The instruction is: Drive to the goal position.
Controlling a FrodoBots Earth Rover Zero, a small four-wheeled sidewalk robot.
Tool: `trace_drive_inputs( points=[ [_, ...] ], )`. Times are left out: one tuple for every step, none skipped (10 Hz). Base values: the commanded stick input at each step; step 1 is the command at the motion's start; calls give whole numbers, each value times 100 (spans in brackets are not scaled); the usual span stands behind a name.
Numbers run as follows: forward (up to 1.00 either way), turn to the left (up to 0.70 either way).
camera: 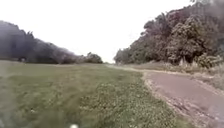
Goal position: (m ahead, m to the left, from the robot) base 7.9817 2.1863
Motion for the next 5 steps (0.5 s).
trace_drive_inputs(
  points=[
    [66,0],
    [68,0],
    [68,0],
    [68,0],
    [68,0]
  ],
)
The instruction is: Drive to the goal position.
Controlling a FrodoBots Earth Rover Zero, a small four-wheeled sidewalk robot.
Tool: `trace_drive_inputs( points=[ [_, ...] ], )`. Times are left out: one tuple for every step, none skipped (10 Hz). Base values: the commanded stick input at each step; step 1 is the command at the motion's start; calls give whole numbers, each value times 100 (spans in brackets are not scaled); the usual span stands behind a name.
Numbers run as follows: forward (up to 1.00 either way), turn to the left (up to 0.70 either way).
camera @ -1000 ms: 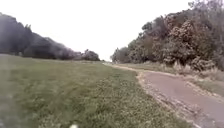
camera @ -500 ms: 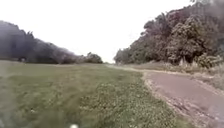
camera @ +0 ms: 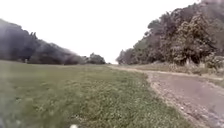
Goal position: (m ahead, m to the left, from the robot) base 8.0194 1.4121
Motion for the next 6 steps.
trace_drive_inputs(
  points=[
    [68,0],
    [68,0],
    [70,0],
    [70,0],
    [70,0],
    [70,0]
  ],
)
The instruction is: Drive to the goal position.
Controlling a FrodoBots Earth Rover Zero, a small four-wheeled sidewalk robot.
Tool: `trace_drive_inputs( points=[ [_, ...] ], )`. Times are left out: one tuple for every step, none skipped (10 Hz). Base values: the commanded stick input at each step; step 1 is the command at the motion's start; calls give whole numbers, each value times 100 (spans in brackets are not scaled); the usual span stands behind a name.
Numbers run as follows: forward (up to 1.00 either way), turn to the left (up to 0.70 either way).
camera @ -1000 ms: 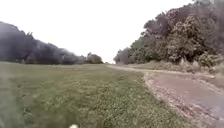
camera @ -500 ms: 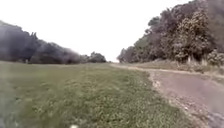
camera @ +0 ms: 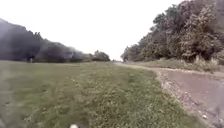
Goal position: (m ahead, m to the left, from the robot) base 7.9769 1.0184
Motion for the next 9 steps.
trace_drive_inputs(
  points=[
    [70,-34],
    [70,-34],
    [70,-34],
    [70,-34],
    [70,-34],
    [70,-34],
    [70,-34],
    [70,-34],
    [70,-34]
  ],
)
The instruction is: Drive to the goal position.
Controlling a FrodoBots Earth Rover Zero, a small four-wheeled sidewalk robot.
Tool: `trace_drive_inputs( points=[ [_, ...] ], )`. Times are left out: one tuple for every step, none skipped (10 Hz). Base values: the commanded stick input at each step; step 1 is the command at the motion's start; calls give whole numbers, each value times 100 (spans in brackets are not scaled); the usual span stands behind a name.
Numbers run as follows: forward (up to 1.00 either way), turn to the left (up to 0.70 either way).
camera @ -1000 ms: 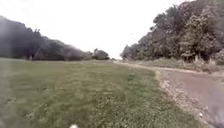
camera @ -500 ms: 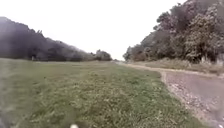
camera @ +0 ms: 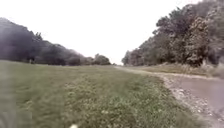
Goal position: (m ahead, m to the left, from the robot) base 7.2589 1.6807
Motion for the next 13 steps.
trace_drive_inputs(
  points=[
    [70,-34],
    [70,-29],
    [70,-25],
    [70,-24],
    [70,-25],
    [70,-30],
    [70,-30],
    [70,-18],
    [70,-3],
    [70,-1],
    [70,0],
    [70,0],
    [70,0]
  ],
)
